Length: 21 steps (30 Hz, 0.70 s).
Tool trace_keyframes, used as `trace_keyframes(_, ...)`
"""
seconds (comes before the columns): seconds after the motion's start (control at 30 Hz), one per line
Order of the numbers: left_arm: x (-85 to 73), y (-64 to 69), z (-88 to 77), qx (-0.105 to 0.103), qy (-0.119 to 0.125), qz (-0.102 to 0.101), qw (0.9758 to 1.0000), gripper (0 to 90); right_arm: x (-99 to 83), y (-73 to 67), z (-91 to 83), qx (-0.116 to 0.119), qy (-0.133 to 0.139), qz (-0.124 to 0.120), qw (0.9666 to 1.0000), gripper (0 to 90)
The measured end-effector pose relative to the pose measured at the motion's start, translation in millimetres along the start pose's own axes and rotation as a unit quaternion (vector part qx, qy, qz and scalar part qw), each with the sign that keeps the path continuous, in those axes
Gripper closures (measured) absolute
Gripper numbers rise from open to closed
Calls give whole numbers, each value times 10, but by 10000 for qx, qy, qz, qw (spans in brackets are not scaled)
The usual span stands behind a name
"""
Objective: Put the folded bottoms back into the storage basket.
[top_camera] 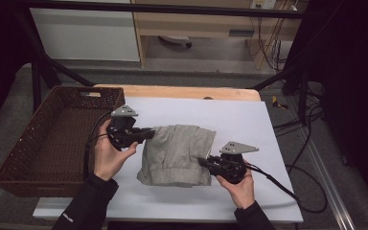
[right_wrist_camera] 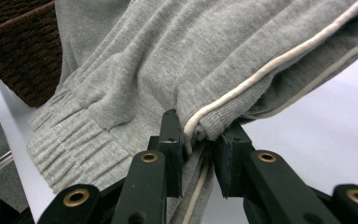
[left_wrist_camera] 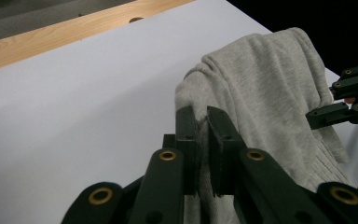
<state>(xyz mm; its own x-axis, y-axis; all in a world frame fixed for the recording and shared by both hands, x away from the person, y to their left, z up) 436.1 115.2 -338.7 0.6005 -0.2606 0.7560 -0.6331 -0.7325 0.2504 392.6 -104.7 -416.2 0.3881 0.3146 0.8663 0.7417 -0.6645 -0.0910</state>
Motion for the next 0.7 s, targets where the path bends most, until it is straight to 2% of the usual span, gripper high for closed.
trace_keyframes(0.7, 49, -101, -215, 100, -36, 11, 9999, 838, 162, -135, 99, 79, 111, -107, 9998, 750)
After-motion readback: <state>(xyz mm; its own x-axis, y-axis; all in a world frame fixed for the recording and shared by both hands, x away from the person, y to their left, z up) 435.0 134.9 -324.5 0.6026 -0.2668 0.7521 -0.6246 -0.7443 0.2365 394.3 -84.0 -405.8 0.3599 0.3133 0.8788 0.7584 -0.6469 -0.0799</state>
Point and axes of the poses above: each handheld gripper's, and its own axes: z roughly forward along the jaws, x roughly out of its top, y roughly to its right, the point moved 8 cm from there along z, roughly forward along the jaws, and after that the axes turned 7 degrees about -z, right-handed, at the moved point
